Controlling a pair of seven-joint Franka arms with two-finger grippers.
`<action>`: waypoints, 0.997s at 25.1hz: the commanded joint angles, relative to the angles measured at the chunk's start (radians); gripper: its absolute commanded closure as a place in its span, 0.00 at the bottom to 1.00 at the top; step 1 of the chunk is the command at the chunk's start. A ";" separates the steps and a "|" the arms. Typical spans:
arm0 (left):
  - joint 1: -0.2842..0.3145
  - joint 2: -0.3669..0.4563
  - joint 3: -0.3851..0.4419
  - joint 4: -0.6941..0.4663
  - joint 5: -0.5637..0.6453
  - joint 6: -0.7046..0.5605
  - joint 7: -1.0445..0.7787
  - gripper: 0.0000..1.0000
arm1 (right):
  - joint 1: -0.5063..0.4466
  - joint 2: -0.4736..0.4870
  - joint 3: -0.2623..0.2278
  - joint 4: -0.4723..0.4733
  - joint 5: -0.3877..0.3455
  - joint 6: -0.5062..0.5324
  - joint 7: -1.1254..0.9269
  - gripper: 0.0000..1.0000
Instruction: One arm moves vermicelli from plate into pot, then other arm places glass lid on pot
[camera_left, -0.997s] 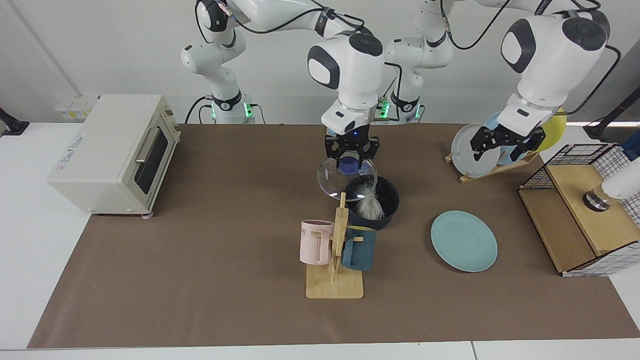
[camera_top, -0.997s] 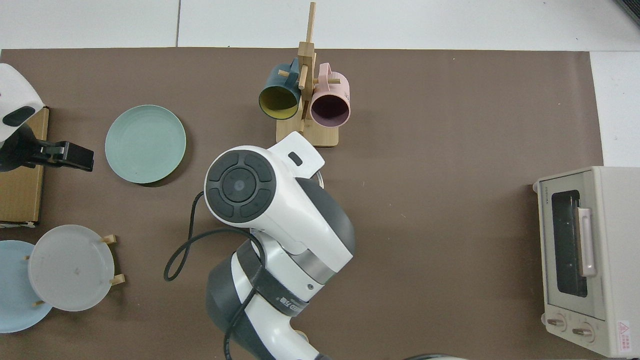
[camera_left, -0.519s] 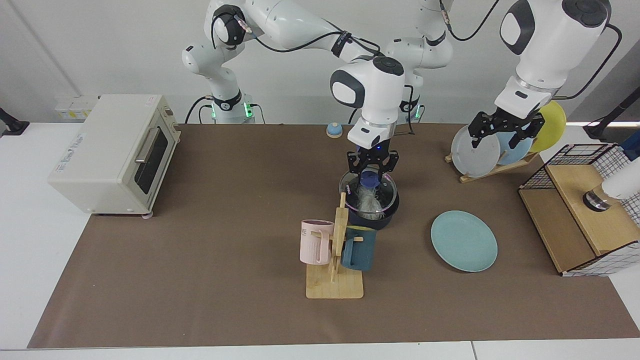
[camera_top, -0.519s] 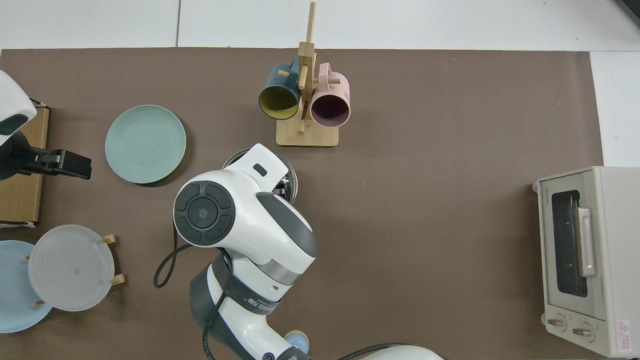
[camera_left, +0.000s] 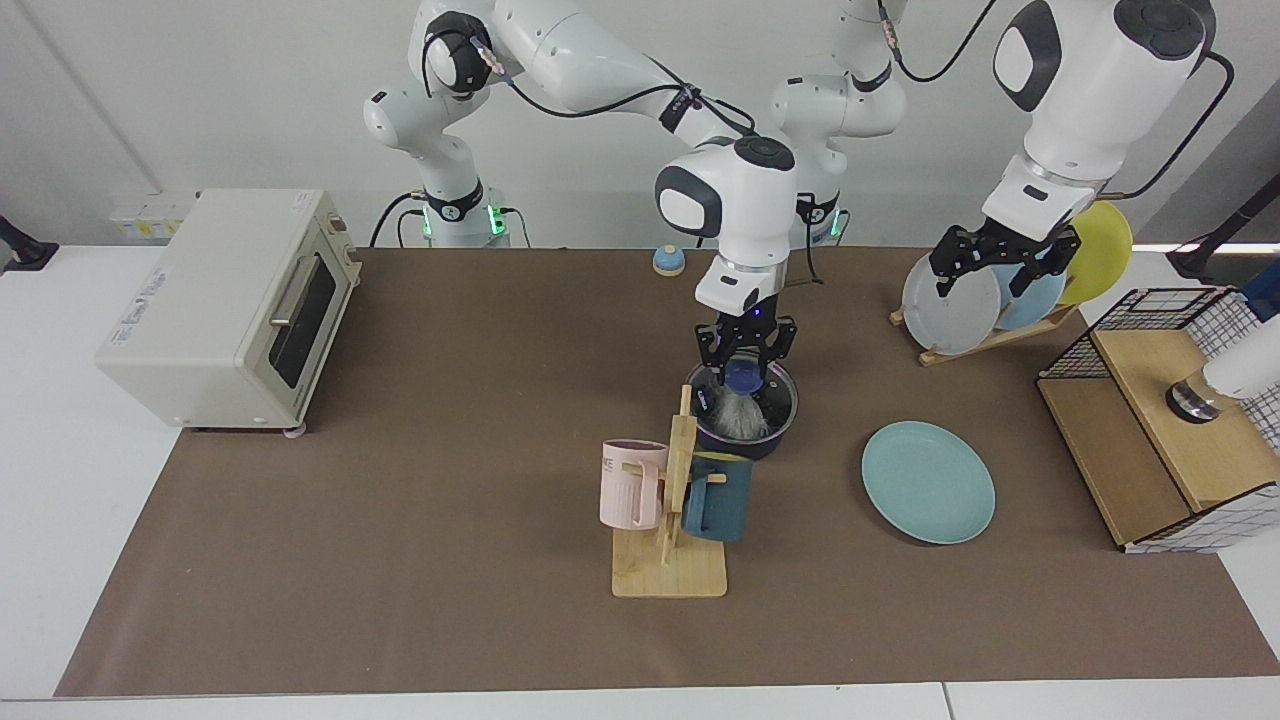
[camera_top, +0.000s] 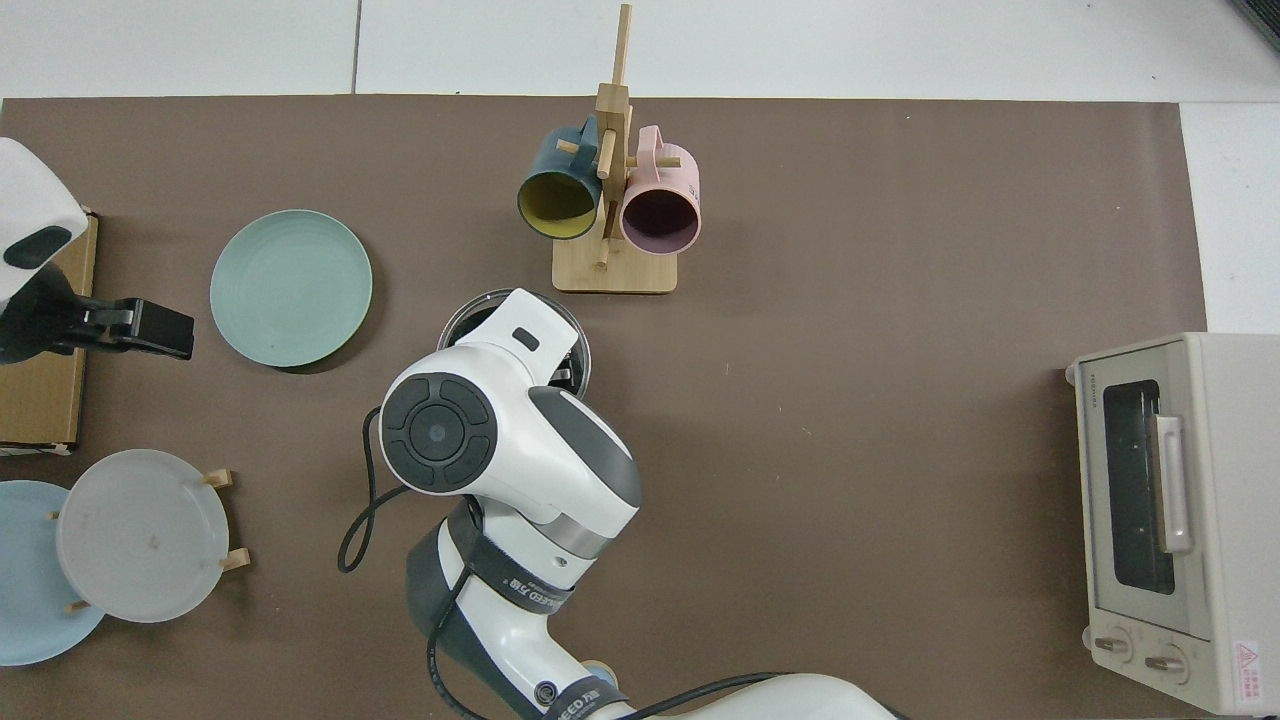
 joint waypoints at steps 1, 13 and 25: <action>-0.010 -0.015 0.003 -0.015 -0.006 -0.004 -0.003 0.00 | -0.005 -0.031 0.003 -0.051 -0.002 0.026 -0.031 1.00; -0.003 -0.019 0.018 -0.016 -0.074 0.003 0.114 0.00 | 0.003 -0.035 0.006 -0.051 0.005 -0.003 -0.031 1.00; -0.010 -0.019 0.016 -0.009 -0.072 0.000 0.098 0.00 | 0.009 -0.039 0.004 -0.042 -0.007 -0.069 -0.057 1.00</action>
